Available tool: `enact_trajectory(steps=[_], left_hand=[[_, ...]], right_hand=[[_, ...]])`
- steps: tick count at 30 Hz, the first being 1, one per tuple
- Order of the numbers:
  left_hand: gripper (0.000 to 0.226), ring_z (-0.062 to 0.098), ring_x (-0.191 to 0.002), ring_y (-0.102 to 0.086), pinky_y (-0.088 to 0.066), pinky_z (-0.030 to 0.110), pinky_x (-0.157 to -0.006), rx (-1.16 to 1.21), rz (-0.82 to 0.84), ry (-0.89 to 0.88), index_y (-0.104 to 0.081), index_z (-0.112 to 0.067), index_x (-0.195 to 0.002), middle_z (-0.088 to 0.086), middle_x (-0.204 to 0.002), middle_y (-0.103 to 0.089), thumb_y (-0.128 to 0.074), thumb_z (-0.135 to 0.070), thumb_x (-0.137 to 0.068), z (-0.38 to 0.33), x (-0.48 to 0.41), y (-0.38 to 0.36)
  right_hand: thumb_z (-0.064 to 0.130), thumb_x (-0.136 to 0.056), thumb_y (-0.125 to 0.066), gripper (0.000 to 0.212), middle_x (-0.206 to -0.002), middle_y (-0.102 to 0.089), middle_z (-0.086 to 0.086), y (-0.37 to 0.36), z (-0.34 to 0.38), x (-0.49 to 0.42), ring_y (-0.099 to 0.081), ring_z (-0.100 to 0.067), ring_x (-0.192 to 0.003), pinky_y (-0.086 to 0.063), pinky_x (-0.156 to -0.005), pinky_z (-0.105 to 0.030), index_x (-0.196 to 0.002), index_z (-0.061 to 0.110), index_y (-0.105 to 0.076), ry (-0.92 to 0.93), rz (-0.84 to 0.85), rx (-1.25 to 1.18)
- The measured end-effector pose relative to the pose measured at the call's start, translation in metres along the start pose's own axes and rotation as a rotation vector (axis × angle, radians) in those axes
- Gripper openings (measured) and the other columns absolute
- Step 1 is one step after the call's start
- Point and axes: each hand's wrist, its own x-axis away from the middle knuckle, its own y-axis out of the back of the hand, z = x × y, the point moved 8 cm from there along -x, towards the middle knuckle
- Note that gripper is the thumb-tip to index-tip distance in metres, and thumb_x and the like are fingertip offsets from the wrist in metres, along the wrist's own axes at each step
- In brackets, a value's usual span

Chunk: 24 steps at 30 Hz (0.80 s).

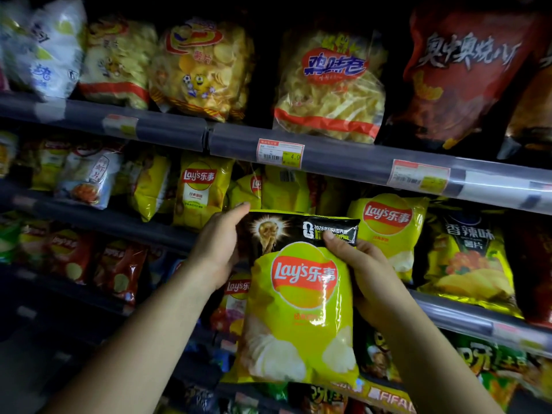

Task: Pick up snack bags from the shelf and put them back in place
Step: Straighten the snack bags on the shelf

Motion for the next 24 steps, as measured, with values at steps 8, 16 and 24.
enact_trajectory(steps=[8,16,24], left_hand=[[0.045,0.018,-0.102,-0.074,-0.055,0.035,-0.091,-0.324,0.270,0.018,-0.075,-0.020,-0.108,0.000,-0.107,-0.079,-0.077,-0.043,-0.069,0.035,0.033,-0.022],[0.045,0.027,-0.105,-0.073,-0.053,0.047,-0.100,-0.290,0.200,-0.020,-0.076,-0.015,-0.106,0.007,-0.105,-0.079,-0.085,-0.038,-0.068,0.025,-0.017,-0.009],[0.058,0.020,-0.104,-0.071,-0.054,0.050,-0.097,-0.401,-0.057,-0.212,-0.068,-0.020,-0.110,0.003,-0.111,-0.075,-0.079,-0.054,-0.064,0.021,-0.045,0.010]], right_hand=[[0.040,-0.082,-0.078,0.053,-0.099,-0.081,-0.019,0.016,0.011,-0.021,-0.079,-0.035,-0.088,-0.061,-0.091,-0.054,-0.117,0.001,-0.070,0.033,-0.159,0.101],[0.021,-0.075,-0.080,0.056,-0.119,-0.079,-0.007,0.008,-0.015,-0.002,-0.076,-0.027,-0.108,-0.061,-0.092,-0.041,-0.128,0.016,-0.061,-0.075,0.146,0.349],[0.047,-0.062,-0.092,0.067,-0.100,-0.082,-0.004,0.009,-0.007,-0.062,-0.079,-0.023,-0.087,-0.062,-0.067,-0.037,-0.115,0.015,-0.067,0.049,-0.152,0.506]])
